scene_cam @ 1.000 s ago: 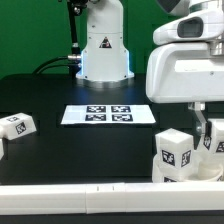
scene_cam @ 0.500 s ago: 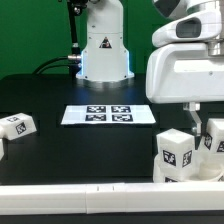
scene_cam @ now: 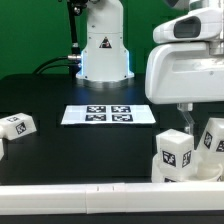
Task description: Assemble stool
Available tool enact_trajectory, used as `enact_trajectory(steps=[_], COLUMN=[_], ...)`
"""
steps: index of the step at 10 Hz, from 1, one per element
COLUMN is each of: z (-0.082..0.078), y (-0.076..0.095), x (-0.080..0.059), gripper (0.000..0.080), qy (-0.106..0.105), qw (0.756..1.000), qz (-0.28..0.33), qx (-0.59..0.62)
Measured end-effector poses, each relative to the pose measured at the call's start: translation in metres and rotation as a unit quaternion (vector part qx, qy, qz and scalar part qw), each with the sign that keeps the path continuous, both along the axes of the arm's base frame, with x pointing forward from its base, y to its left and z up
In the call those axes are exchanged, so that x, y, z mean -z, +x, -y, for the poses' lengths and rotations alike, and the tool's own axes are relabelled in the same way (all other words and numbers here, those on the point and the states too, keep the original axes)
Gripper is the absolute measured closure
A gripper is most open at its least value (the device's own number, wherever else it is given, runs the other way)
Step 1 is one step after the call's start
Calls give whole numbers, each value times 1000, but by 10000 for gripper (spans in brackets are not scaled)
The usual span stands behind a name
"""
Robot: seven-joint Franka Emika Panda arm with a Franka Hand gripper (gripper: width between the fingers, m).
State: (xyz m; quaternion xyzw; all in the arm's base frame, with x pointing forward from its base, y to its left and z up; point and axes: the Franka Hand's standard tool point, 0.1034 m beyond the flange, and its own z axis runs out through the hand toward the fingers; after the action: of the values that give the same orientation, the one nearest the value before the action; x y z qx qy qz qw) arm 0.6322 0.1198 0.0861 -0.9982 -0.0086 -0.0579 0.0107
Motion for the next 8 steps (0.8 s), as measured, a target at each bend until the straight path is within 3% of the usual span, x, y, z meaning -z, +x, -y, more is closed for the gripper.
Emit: enact_trajectory(steps=[2, 3, 4, 6, 8], z=[-5, -9, -10, -10, -11], y=[5, 0, 7, 6, 6], x=[1, 5, 4, 5, 5], gripper=[151, 151, 151, 163, 437], qy=[-4, -7, -12, -14, -10], qw=[998, 995, 997, 997, 995], qz=[-57, -95, -72, -71, -72], qx=[10, 12, 6, 23, 75])
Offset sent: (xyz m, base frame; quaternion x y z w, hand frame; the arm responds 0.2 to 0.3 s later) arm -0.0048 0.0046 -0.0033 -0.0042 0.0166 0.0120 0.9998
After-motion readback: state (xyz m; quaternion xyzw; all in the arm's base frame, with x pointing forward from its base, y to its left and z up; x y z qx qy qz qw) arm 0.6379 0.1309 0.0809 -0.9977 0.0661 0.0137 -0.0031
